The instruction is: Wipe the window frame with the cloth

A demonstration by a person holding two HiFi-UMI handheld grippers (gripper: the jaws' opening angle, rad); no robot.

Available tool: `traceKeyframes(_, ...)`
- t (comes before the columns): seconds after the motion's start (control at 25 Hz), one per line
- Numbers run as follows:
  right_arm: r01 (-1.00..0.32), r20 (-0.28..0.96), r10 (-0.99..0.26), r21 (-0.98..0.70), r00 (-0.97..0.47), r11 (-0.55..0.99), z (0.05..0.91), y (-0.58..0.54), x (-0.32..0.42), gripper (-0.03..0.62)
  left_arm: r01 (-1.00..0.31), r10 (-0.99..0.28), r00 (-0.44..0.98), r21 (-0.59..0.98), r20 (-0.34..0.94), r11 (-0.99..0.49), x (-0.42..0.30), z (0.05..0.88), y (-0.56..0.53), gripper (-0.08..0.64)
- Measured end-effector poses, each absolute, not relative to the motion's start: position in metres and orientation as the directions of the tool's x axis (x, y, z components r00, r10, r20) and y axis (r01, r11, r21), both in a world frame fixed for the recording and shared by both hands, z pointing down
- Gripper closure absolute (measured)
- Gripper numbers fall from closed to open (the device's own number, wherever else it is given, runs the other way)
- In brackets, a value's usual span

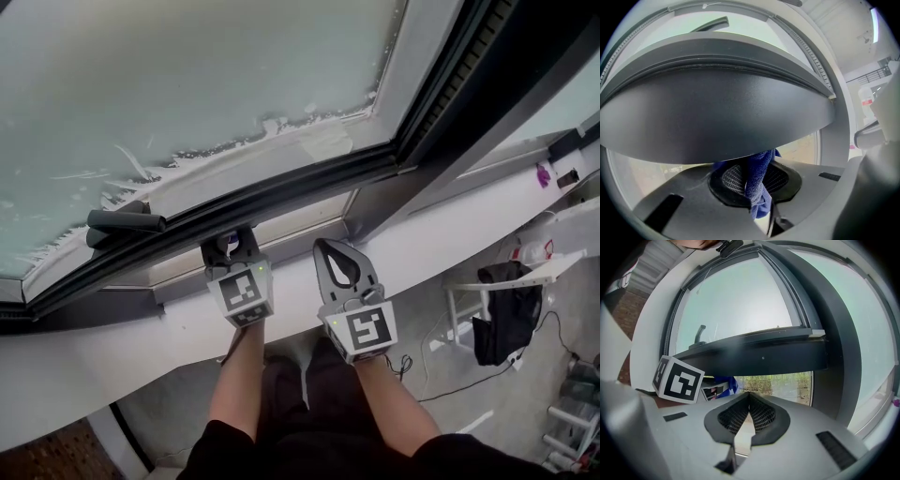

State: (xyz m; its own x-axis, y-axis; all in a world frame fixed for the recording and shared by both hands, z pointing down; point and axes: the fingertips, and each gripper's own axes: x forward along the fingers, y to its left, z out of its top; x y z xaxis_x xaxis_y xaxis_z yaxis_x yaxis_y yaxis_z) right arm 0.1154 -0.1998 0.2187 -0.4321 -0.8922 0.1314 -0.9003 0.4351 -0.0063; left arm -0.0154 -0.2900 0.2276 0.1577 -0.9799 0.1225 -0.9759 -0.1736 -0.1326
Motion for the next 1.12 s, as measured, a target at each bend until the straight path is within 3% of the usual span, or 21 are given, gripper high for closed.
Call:
traceKeyframes(0.6, -0.917, 0.158, -0.907, 0.026, -0.389, 0.398, 0.214, -0.196, 0.096, 0.586, -0.96, -0.965, 0.234, -0.126, 0.116, -0.248, -0.011, 0.231, -0.291, 0.505)
traceKeyframes(1.12, -0.852, 0.186, -0.844, 0.06, -0.503, 0.52, 0.209, -0.213, 0.139, 0.586, -0.976, -0.979, 0.153, -0.134, 0.134, -0.171, 0.031, 0.244, -0.3, 0.505)
